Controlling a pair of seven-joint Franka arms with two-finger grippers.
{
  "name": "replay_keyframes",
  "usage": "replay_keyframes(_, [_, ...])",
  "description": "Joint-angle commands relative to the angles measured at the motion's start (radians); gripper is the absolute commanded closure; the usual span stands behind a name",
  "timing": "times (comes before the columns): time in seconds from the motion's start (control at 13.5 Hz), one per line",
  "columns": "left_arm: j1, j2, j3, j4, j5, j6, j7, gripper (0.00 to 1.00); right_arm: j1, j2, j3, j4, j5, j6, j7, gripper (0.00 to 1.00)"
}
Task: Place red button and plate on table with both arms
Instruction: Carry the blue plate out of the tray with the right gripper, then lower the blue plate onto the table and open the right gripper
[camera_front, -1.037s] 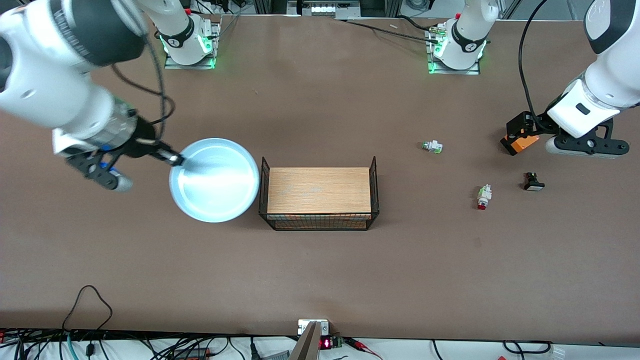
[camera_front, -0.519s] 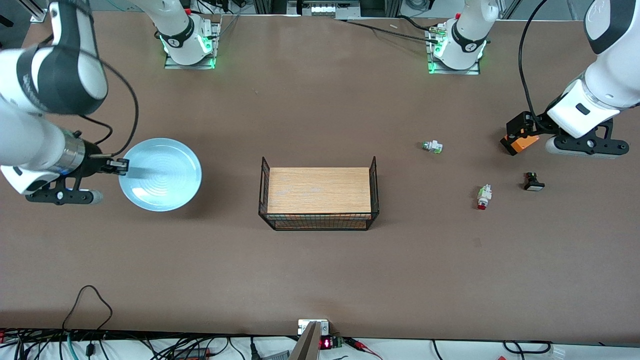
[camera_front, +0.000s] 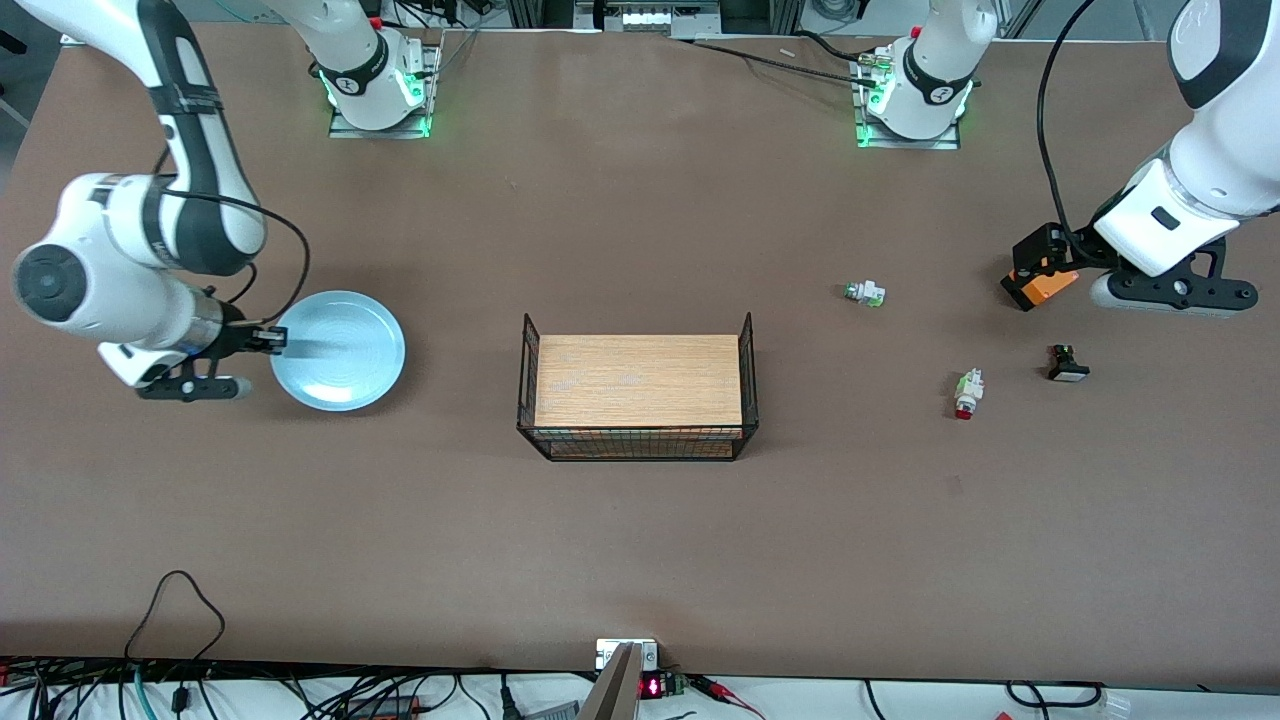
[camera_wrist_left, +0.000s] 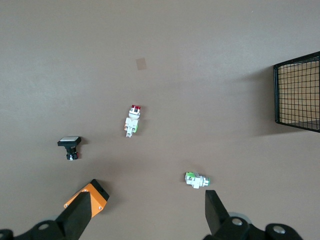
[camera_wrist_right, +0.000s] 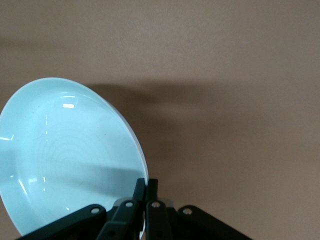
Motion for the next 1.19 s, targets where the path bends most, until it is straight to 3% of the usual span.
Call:
replay_keyframes(0.0, [-0.002,-0.015,0.01,-0.009,-0.017,-0.01,0.01,0.0,-0.057,-0.004,0.022,-0.154,-0.011,0.196,-0.082,1.0])
replay_keyframes(0.15, [-0.002,-0.015,0.011,-0.009,-0.017,-0.01,0.01,0.0,-0.074,0.033,0.023,-0.212,-0.011,0.312,-0.144,1.0])
replay_keyframes(0.3, [-0.002,-0.015,0.013,-0.009,-0.017,-0.01,0.009,0.0,-0.106,0.056,0.025,-0.214,-0.011,0.323,-0.175,0.96])
replay_keyframes(0.37, [-0.002,-0.015,0.014,-0.009,-0.017,-0.01,0.009,0.0,-0.108,0.046,0.026,-0.212,0.001,0.314,-0.159,0.24])
replay_keyframes(0.44, [-0.001,-0.015,0.016,-0.009,-0.017,-0.012,0.009,0.0,-0.105,0.023,0.031,-0.209,0.007,0.303,-0.125,0.0])
replay_keyframes(0.67, [-0.002,-0.013,0.014,-0.009,-0.017,-0.01,0.001,0.0,-0.104,-0.043,0.086,-0.11,0.009,0.13,0.007,0.0])
replay_keyframes(0.89, [-0.004,-0.013,0.014,-0.009,-0.017,-0.019,-0.005,0.0,-0.055,-0.078,0.092,0.019,0.009,-0.002,0.056,0.0])
replay_keyframes(1.11, [-0.004,0.026,0.014,-0.011,-0.012,-0.12,0.007,0.0,-0.028,-0.095,0.092,0.141,0.009,-0.113,0.064,0.0])
